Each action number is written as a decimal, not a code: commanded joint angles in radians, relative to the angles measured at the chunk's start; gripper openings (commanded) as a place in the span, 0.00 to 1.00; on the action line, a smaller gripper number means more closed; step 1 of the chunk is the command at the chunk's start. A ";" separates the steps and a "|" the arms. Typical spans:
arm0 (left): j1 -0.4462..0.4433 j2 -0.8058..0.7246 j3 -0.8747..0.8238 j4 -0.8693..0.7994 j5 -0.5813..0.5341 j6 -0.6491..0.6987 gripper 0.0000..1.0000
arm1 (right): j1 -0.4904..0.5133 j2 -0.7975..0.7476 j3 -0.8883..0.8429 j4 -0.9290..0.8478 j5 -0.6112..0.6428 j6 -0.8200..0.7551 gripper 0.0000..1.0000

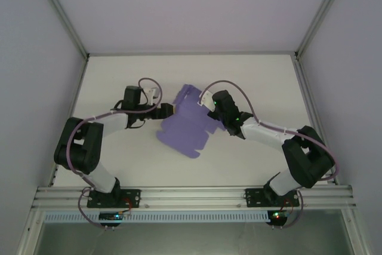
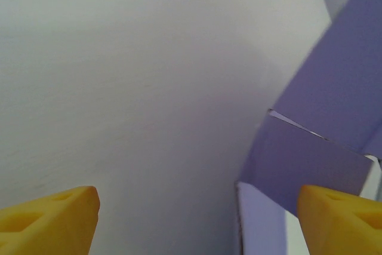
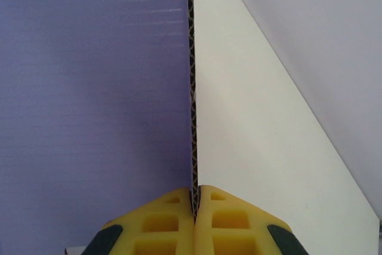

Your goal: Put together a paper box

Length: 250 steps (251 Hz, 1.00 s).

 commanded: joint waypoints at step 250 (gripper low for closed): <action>0.000 -0.293 -0.020 -0.187 -0.224 0.200 0.84 | -0.020 0.004 0.132 -0.262 -0.139 0.116 0.00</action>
